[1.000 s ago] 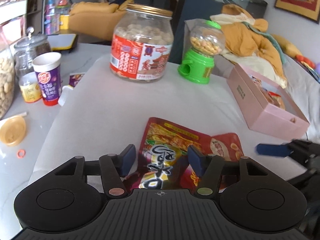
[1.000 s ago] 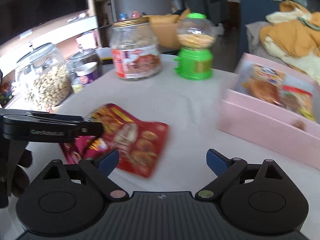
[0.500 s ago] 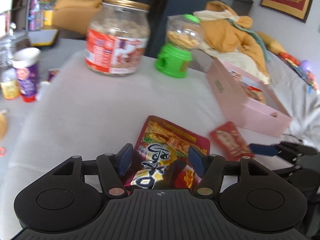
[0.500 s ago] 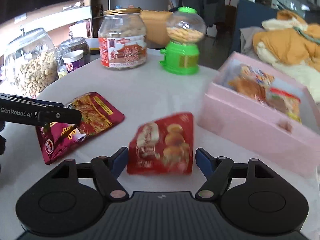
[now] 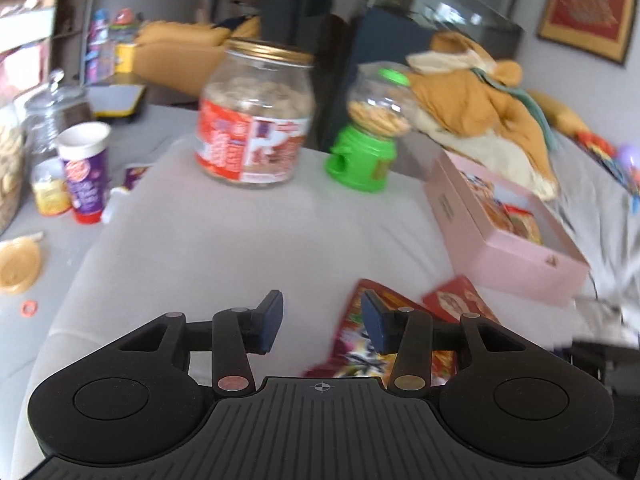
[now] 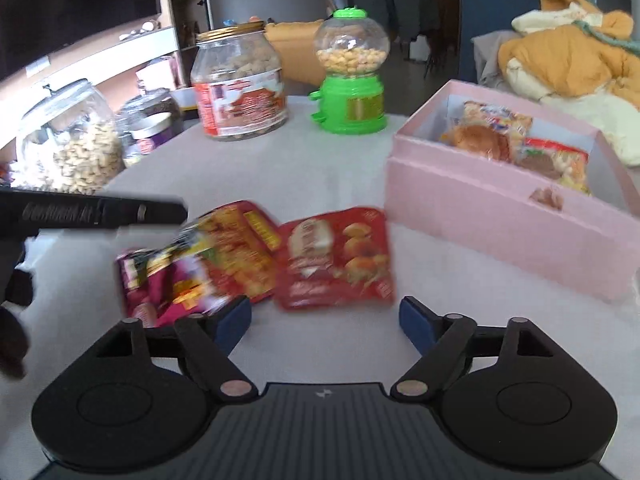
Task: Organize snacks
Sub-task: 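Close the right tool on the spicy snack bag while the left tool releases it, then grasp the red quail-egg pouch with the left tool, then hold the quail-egg pouch in the left tool and spicy bag in the right above the table, then drop the quail-egg pouch into the pink box with the left tool while the right drops the spicy bag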
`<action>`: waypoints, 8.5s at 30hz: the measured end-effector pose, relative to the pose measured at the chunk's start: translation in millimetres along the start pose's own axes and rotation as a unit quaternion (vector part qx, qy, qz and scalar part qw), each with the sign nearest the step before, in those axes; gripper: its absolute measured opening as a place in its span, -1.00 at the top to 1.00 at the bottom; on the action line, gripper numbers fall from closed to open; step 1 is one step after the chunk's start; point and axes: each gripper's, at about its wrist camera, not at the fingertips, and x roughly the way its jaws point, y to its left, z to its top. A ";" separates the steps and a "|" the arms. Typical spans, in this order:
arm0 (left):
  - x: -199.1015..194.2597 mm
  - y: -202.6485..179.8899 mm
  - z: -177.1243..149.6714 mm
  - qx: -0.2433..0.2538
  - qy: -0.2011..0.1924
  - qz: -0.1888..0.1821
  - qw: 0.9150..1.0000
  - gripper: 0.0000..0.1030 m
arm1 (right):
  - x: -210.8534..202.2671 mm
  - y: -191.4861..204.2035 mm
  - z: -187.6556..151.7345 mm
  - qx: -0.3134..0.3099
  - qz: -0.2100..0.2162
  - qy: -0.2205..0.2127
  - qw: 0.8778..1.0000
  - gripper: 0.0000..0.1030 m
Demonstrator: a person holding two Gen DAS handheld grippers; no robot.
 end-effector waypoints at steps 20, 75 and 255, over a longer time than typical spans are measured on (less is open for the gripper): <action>-19.0 19.7 -21.3 0.016 -0.028 0.050 0.998 0.06 | 39.3 74.9 24.0 -0.057 -0.024 0.032 0.998 -0.65; 87.1 -126.9 -13.8 0.158 0.028 0.024 0.987 -0.48 | -43.5 -59.6 -50.7 0.035 -0.102 -0.012 0.994 -0.99; 75.3 -145.7 76.6 0.124 -0.034 -0.123 0.984 -0.40 | -68.2 -173.4 150.7 0.148 -0.071 -0.058 0.985 -0.60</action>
